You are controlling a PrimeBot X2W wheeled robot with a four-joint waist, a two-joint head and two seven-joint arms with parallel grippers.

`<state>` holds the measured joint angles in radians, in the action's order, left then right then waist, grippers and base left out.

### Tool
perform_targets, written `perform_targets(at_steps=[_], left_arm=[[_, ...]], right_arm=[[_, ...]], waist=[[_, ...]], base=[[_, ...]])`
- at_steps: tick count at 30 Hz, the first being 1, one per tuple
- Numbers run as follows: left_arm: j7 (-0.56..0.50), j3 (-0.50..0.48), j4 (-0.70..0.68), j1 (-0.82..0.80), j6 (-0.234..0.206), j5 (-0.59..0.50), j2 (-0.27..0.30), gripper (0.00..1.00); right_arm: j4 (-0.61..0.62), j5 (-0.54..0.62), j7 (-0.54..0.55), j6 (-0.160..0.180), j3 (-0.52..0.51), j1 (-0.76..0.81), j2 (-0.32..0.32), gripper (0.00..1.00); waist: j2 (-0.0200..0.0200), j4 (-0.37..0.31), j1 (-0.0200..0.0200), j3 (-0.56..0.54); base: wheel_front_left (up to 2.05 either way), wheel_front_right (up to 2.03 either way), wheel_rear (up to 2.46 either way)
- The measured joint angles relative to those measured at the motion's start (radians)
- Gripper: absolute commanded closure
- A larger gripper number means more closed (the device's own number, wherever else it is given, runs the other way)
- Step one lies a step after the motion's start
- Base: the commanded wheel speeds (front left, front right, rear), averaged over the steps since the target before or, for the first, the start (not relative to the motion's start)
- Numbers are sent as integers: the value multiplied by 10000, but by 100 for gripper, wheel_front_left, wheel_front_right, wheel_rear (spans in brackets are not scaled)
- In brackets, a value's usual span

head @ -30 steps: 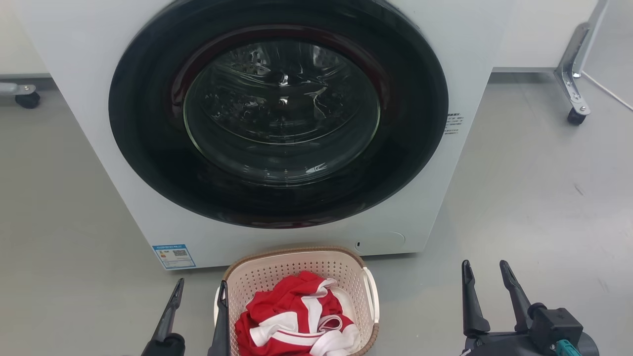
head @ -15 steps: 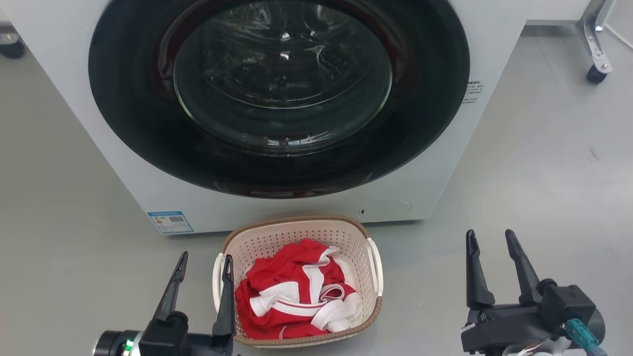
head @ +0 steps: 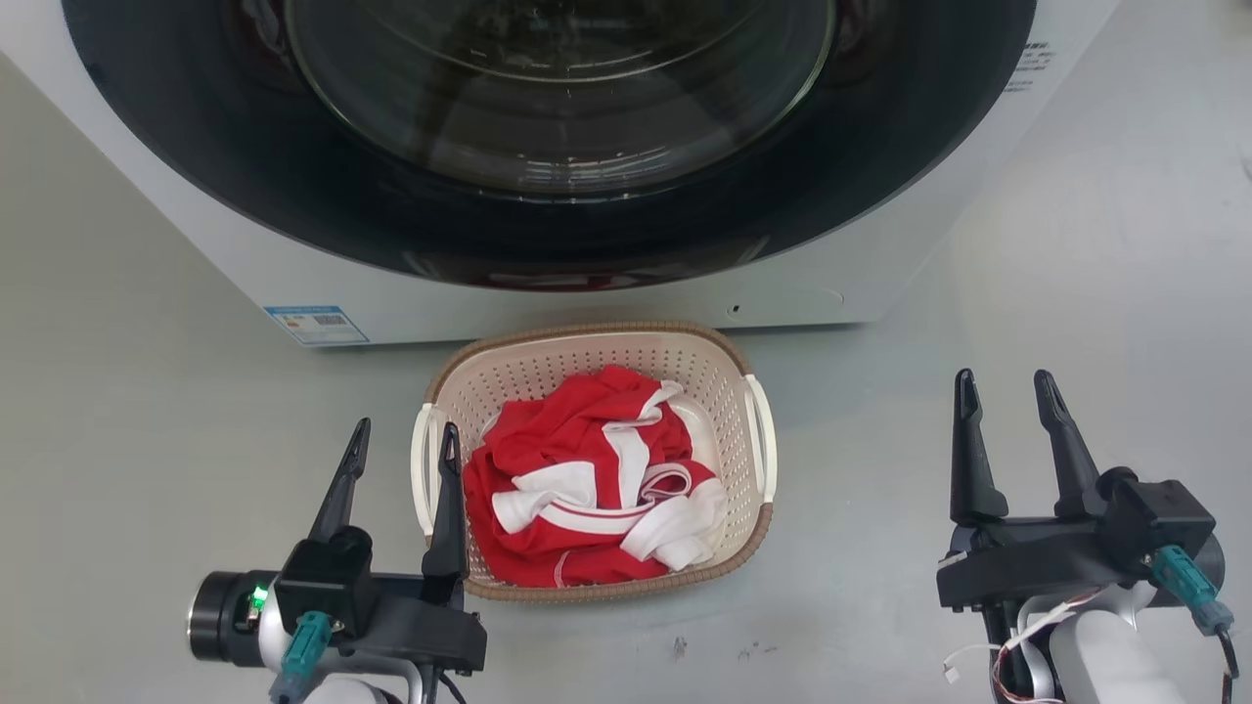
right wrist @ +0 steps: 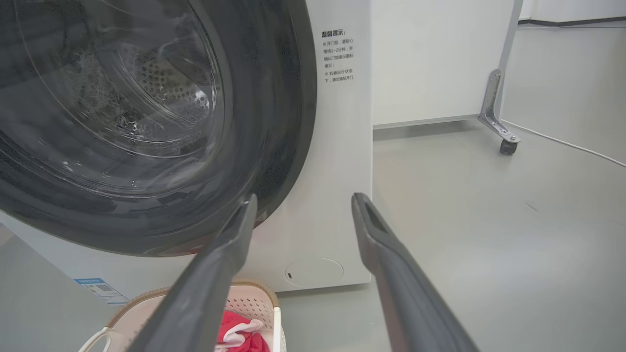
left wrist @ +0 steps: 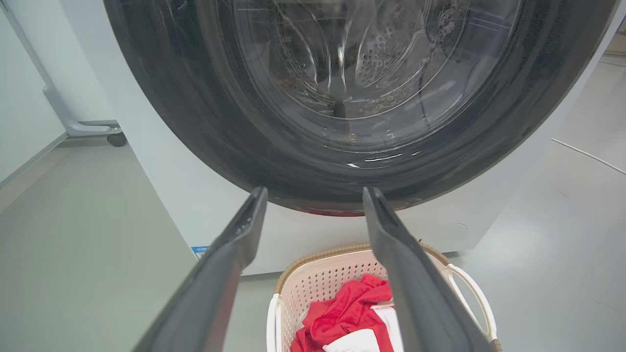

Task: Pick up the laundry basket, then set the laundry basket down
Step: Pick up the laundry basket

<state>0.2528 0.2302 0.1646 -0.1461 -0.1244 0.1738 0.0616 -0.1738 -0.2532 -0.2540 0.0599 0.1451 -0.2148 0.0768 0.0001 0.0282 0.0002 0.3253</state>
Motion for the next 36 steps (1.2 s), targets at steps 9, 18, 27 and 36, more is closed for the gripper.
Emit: perform_targets(at_steps=[9,18,27,36], left_arm=[[0,-69,1160,-1103,0,182,-79,0],[-8,-77,2353,-2603,0,276,-180,0],[-79,-217,3352,-3953,0,690,-245,0],[-136,-255,4502,-5119,0,878,-301,0]], right_arm=[[-794,25,-25,-244,67,-1232,77,0],[-1764,100,65,-458,360,-2446,79,0],[-2660,236,251,-529,533,-3788,79,0],[-3499,280,268,-602,587,-4898,81,0]], waist=[[0,165,1,1327],[1,348,0,2672],[1,525,0,4026],[1,643,0,5337]], base=[[0,0,0],[0,0,0],[0,0,0],[0,0,0]])
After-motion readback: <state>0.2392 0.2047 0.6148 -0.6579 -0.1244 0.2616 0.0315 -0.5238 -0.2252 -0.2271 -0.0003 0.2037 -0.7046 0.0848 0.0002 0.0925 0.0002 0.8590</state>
